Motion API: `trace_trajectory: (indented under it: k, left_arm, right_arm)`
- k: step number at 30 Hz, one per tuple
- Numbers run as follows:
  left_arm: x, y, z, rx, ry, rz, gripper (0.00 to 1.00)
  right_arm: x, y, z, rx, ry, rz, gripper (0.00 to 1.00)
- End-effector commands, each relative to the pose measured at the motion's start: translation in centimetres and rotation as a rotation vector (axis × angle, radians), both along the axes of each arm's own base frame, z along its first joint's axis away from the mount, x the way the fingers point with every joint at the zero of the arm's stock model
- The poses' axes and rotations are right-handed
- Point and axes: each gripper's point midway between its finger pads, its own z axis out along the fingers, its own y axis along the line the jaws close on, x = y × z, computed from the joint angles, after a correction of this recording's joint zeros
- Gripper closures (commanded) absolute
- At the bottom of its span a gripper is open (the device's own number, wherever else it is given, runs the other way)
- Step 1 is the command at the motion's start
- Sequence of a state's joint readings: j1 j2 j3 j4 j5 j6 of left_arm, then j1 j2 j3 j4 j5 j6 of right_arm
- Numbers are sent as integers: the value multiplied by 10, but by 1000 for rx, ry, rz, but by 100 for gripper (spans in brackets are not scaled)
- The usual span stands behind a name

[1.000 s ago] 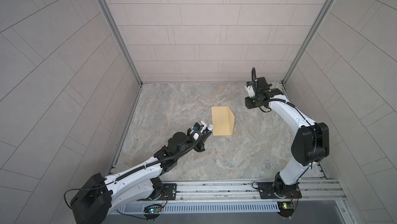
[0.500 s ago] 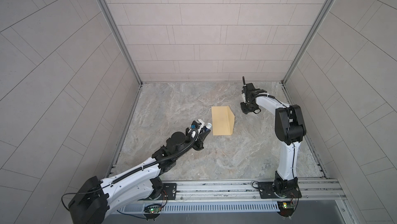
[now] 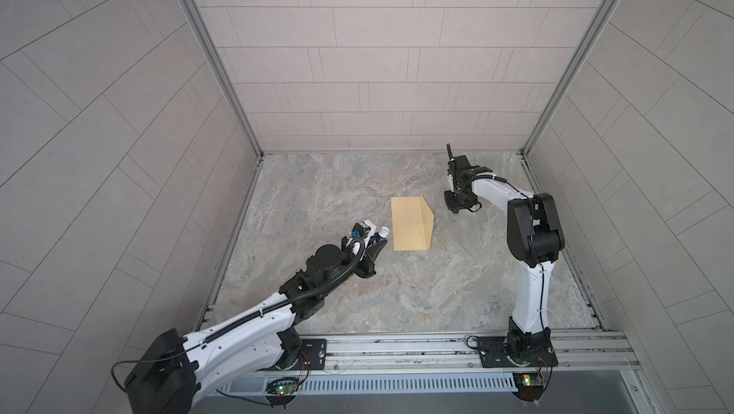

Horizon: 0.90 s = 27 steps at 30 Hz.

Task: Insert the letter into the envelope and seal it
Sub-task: 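Draw the right gripper away holding the cap while the left holds the uncapped stick, then drop the blue cap on the table with the right gripper and open it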

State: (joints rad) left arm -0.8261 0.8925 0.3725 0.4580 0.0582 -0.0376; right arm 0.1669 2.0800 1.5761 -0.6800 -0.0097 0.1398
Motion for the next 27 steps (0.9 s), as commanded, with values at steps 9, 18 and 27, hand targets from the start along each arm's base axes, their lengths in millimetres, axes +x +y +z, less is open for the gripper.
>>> trace_trajectory:
  k: [9,18,27]
  left_arm:
    - [6,5,26,-63,-37,45,100]
    - [22,27,47,-206,12,217,100]
    - [33,38,68,-350,95,318,100]
  right_arm:
    - [-13,-9,7,15,24,-47,60]
    - [-36,11,122,202,-298,-13,45]
    - [-90,46,210,450,-684,126,6]
